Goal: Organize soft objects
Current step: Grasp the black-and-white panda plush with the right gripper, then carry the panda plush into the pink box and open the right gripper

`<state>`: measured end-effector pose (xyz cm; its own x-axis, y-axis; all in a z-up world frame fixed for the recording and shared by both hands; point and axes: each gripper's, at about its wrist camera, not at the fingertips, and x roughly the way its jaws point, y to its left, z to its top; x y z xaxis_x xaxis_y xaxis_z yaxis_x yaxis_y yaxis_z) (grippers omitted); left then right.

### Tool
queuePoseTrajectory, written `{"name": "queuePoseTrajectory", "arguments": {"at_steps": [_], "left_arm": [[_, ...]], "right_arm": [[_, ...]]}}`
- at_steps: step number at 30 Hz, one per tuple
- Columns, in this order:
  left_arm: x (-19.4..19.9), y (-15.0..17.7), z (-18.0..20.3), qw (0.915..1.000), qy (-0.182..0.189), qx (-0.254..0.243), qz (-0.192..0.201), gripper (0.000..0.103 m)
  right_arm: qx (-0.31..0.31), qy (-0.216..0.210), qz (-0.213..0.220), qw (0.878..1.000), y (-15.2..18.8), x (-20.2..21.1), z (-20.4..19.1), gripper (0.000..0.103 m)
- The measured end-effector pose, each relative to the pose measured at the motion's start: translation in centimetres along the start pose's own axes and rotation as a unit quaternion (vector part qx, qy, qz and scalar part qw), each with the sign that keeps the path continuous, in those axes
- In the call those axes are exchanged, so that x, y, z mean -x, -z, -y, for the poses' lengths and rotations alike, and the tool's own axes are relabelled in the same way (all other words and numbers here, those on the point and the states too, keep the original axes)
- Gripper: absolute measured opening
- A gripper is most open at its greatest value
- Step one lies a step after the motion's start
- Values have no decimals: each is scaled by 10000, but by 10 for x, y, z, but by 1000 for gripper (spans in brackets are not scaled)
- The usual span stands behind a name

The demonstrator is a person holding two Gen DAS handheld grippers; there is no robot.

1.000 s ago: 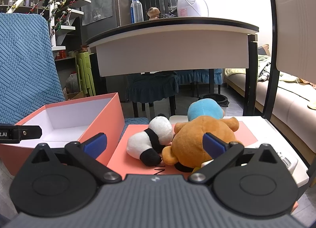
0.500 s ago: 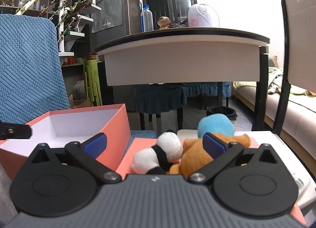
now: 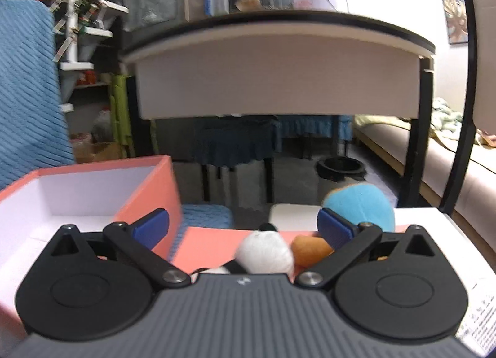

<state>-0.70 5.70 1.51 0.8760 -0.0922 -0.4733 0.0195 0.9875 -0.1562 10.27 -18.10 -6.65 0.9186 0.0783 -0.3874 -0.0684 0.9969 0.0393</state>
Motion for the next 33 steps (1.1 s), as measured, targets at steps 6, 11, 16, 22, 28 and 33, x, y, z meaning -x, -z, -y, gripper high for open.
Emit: {"name": "queuePoseTrajectory", "arguments": {"at_steps": [6, 11, 16, 22, 28, 33], "left_arm": [[7, -1, -11, 9999, 15, 96, 60, 103], [13, 1, -9, 9998, 56, -1, 168, 103], [19, 2, -7, 9995, 107, -110, 275, 103], [28, 5, -4, 9982, 13, -276, 529, 103], [30, 8, -15, 9985, -23, -293, 461, 103], [32, 7, -32, 9985, -184, -192, 488, 103]], "right_arm": [[108, 263, -290, 9992, -1, -35, -2, 81], [221, 464, -521, 9973, -2, -62, -5, 74], [372, 355, -590, 9969, 1, -57, -13, 51], [512, 257, -258, 9980, -20, -45, -23, 46], [694, -372, -260, 9966, -62, -58, -80, 46], [807, -1041, -407, 9905, -99, -77, -138, 46]]}}
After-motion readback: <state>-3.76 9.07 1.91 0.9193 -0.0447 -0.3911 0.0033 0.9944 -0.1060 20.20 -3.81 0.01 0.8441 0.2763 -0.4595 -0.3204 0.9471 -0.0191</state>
